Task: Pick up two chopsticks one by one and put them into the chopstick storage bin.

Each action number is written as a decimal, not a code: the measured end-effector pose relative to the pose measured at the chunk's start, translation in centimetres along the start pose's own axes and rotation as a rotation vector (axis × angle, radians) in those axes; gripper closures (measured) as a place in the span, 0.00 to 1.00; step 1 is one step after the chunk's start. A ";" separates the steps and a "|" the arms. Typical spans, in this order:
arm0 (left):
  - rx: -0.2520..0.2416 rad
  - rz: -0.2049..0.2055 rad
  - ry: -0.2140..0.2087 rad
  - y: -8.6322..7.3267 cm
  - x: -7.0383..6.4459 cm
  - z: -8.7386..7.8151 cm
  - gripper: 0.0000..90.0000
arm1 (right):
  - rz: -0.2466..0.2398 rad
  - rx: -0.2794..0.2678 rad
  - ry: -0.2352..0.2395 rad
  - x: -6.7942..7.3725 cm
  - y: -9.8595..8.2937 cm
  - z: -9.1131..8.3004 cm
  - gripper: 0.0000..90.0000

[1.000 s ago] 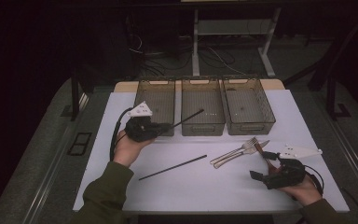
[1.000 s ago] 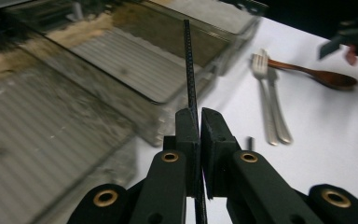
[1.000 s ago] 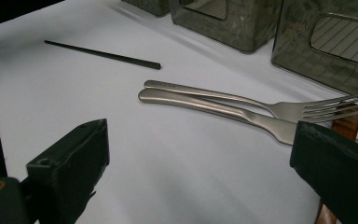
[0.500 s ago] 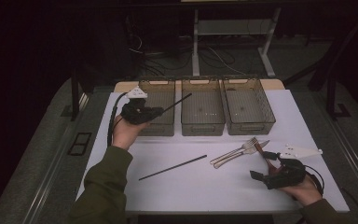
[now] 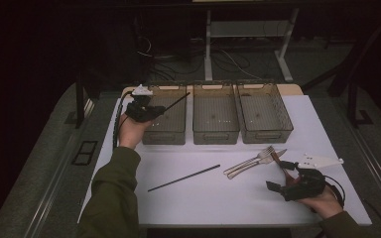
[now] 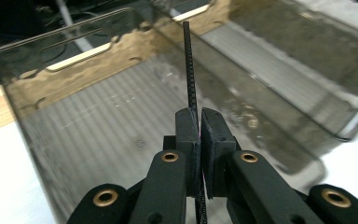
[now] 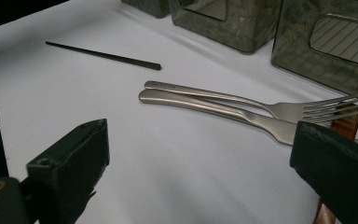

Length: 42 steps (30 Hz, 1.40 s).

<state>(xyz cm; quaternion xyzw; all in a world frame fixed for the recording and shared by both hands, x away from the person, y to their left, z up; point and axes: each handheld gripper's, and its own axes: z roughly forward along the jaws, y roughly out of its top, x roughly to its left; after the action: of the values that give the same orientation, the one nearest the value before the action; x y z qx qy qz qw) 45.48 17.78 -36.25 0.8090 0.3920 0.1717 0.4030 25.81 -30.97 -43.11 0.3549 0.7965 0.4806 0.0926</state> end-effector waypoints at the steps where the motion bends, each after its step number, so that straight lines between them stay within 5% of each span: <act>1: 0.003 -0.002 0.008 0.0 0.2 0.2 0.95 | 0.001 0.000 0.000 0.0 0.0 0.0 0.04; 10: 0.026 -0.049 0.062 0.0 1.8 1.8 0.95 | 0.002 0.000 0.002 0.0 0.0 0.0 0.04; 20: 0.047 -0.091 0.062 0.2 2.0 3.2 0.95 | 0.003 -0.002 0.005 -0.1 0.0 -0.1 0.04; 26: 0.015 -0.101 0.074 0.4 2.0 2.8 0.71 | 0.004 -0.003 0.006 -0.1 0.0 -0.1 0.04; 32: -0.027 -0.083 0.015 0.8 1.5 1.6 0.56 | 0.006 -0.003 0.003 -0.1 0.0 -0.1 0.04; 42: -0.075 0.009 -0.109 0.8 -1.8 -0.9 0.36 | 0.002 0.004 -0.003 0.0 -0.1 -0.2 0.04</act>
<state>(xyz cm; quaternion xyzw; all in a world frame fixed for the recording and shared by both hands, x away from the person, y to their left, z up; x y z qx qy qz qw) 44.18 16.56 -34.94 0.8032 0.3591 0.1439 0.4530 25.68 -31.08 -43.06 0.3564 0.7970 0.4788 0.0927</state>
